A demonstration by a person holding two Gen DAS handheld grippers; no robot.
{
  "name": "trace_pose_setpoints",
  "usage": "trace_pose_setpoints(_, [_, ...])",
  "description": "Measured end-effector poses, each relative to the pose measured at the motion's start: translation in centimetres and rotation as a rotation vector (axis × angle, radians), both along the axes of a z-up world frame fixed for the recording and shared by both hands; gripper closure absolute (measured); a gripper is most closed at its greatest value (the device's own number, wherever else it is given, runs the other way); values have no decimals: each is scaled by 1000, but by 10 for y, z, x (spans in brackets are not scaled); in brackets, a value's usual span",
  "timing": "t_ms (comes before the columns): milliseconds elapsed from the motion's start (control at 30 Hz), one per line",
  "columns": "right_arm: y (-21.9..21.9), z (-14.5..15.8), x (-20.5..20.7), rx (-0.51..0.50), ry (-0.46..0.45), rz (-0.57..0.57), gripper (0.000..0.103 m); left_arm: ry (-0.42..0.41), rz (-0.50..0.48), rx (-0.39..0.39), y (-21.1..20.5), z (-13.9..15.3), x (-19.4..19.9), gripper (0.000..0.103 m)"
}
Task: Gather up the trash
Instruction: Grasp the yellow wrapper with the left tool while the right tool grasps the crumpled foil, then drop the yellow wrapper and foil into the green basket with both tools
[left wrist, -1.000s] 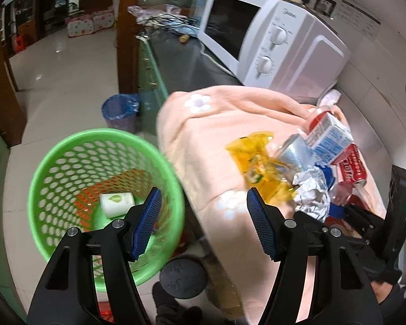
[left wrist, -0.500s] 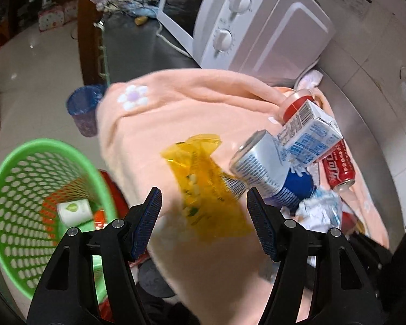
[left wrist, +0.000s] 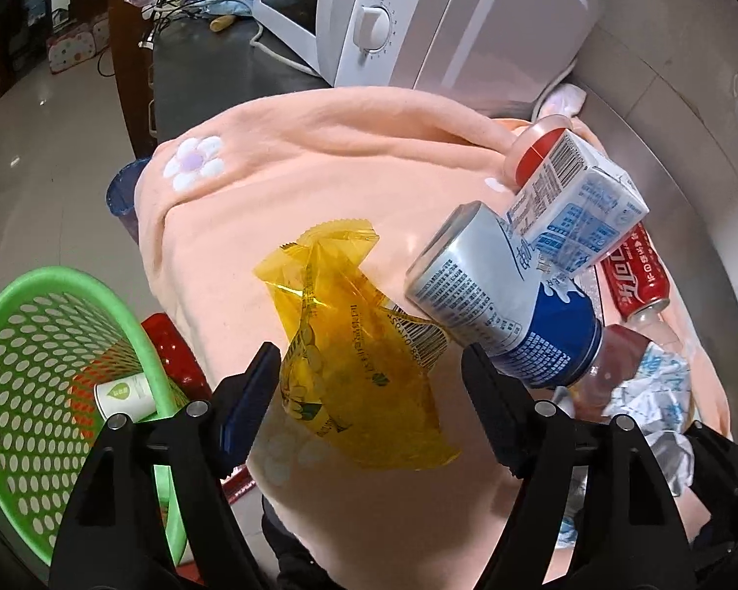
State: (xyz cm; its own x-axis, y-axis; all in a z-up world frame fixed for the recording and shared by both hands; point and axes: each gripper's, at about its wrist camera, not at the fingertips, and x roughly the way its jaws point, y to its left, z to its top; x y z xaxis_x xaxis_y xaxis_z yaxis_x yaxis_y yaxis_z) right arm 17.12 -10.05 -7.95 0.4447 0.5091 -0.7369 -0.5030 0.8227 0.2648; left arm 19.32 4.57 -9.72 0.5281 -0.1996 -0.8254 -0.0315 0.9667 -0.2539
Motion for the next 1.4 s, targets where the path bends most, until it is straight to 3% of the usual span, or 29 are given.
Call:
trace_pose_setpoints(200, [0,0,-2,0,2,0,55,4,1,37,2,-7,0,30])
trace_pose_setpoints(267, [1,-1,-4,-1,3,2,55,0,-2,38,2,-8,-1,36])
trace_pose_setpoints(333, [2,-1,-5,-4,2,5,55,1,-8,25,4,-10,-1,48])
trace_pose_setpoints(533, [5,3,-9,-7,-5,9,55,-54,-17,-11,10,-1,-13,62])
trace_pose_setpoints(933, [25,16,-11,5,-21,62,55,-128,79,-80,61,23,-70,64])
trace_pose_setpoints(1067, [40,20,-8,16,-23,97,55,-139,138,-62,88,28,-93,64])
trace_pose_setpoints(1400, [98,26,-10,24,-25,210,55,-75,310,-14,158,14,-132,63])
